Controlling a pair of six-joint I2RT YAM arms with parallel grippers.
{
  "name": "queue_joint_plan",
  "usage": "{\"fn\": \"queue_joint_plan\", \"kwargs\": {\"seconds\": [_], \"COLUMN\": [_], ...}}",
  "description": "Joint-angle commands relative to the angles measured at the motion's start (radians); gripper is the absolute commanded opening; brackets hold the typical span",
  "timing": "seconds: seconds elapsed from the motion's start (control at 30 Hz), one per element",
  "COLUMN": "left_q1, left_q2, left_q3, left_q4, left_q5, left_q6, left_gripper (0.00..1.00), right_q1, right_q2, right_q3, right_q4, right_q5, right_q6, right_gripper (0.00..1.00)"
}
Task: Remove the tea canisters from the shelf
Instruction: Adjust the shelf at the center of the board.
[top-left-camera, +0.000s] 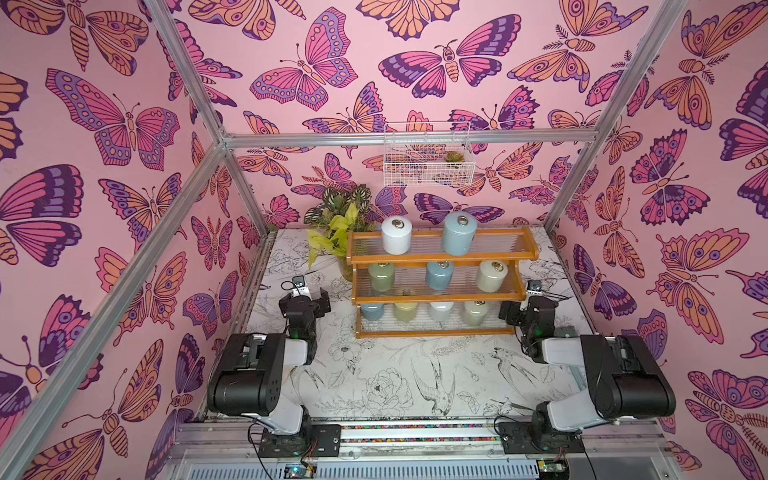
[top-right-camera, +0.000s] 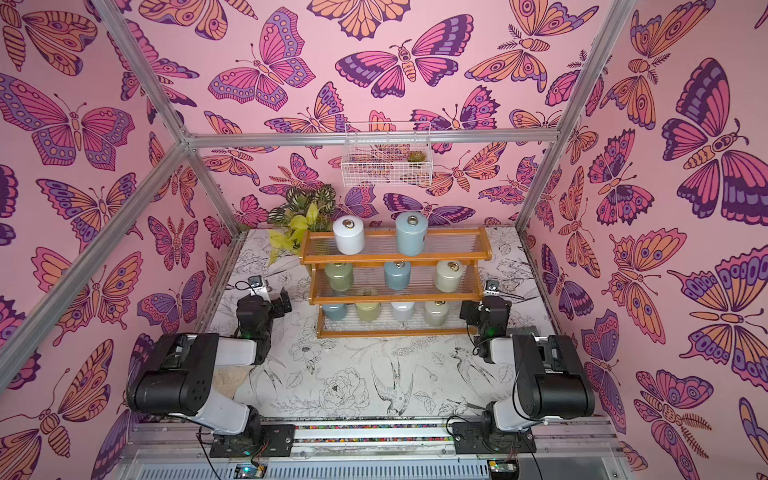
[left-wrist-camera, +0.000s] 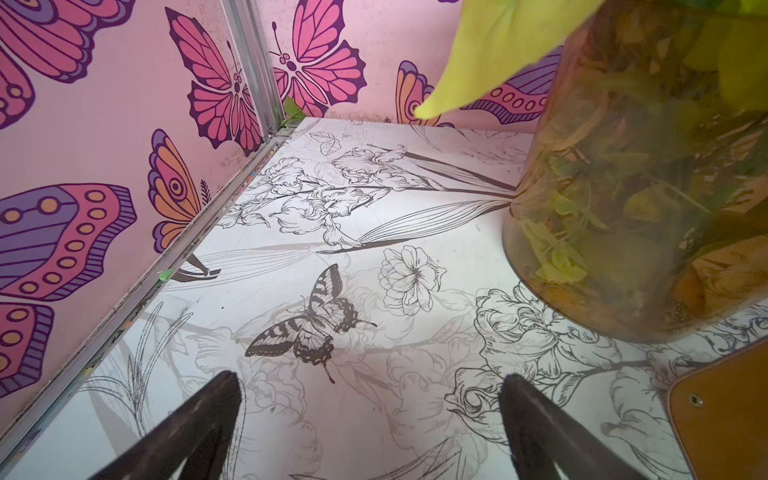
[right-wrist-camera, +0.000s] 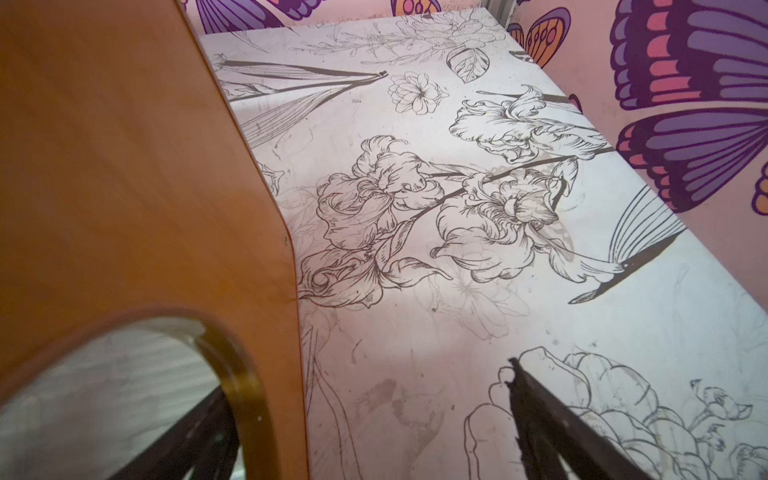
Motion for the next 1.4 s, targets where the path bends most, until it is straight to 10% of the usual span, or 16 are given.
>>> {"fn": "queue_joint_plan", "kwargs": {"seconds": [0.0,1.0,1.37], "left_q1": [-0.004,-0.005,-0.021], "left_q2": [-0.015,-0.064,-0.434], "left_q3": [-0.017,-0.036,0.129], "left_q4": [-0.012,-0.005,-0.65], "left_q5": [0.008,0.027,-0.103], "left_q6": [0.003,0.013,-0.077], "left_gripper": [1.0,1.0,1.0], "right_q1": [0.025,0.026,0.026], "right_q2": [0.001,0.001,0.001], "right_q3": [0.05,0.05,0.05], "right_q4": [0.084,0.084,0.084], "right_q5": [-0.057,-0.06,-0.06], "right_q6": [-0.053,-0.051,-0.051], "right_gripper": [0.99,0.99,0.99]}}
